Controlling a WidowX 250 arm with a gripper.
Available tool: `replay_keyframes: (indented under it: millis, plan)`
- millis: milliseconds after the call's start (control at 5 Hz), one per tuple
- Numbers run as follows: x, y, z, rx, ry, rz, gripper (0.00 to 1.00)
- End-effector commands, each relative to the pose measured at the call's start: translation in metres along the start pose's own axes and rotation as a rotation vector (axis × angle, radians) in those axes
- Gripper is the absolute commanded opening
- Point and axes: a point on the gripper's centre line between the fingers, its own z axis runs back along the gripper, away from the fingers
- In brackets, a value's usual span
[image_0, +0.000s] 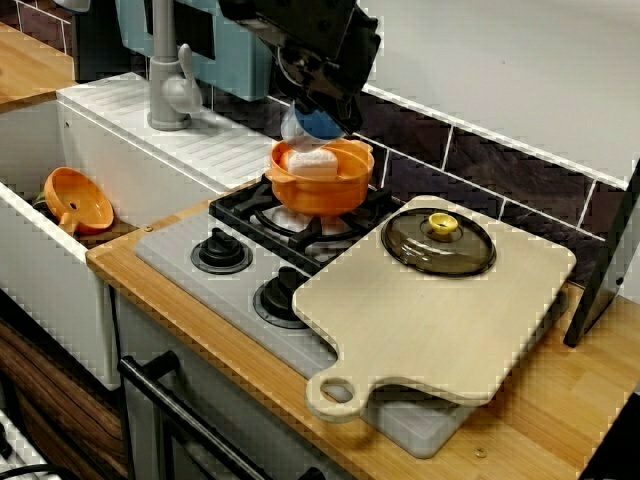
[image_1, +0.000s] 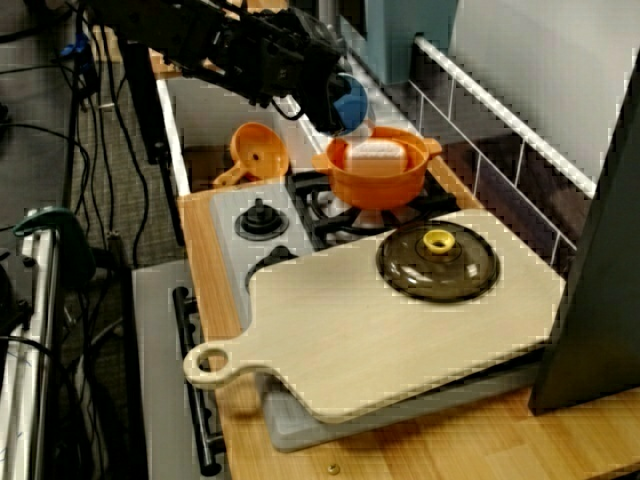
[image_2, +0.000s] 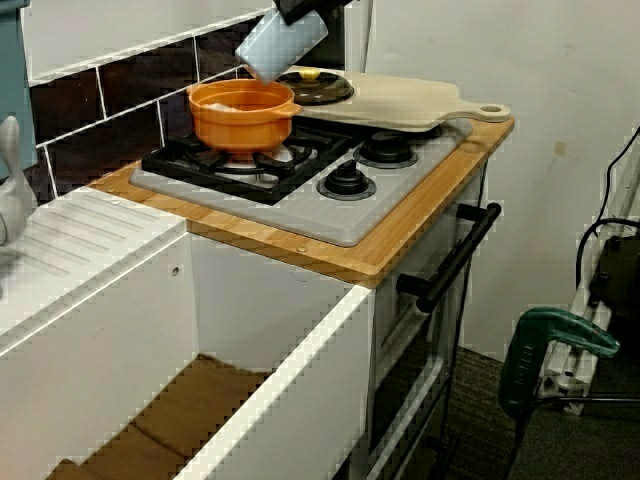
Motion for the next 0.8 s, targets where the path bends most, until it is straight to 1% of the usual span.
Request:
replay_keyframes:
  millis: [0,200,400,600]
  plan:
    - [0.017,0.018,0.013,-0.074,-0.007,0.045,0.0]
    - [0.02,0.022,0.013,-0.103,0.013,0.05,0.0]
    - [0.024,0.028,0.01,-0.192,0.057,0.045,0.0]
    - [0.029,0.034,0.007,-0.253,0.101,0.049,0.0]
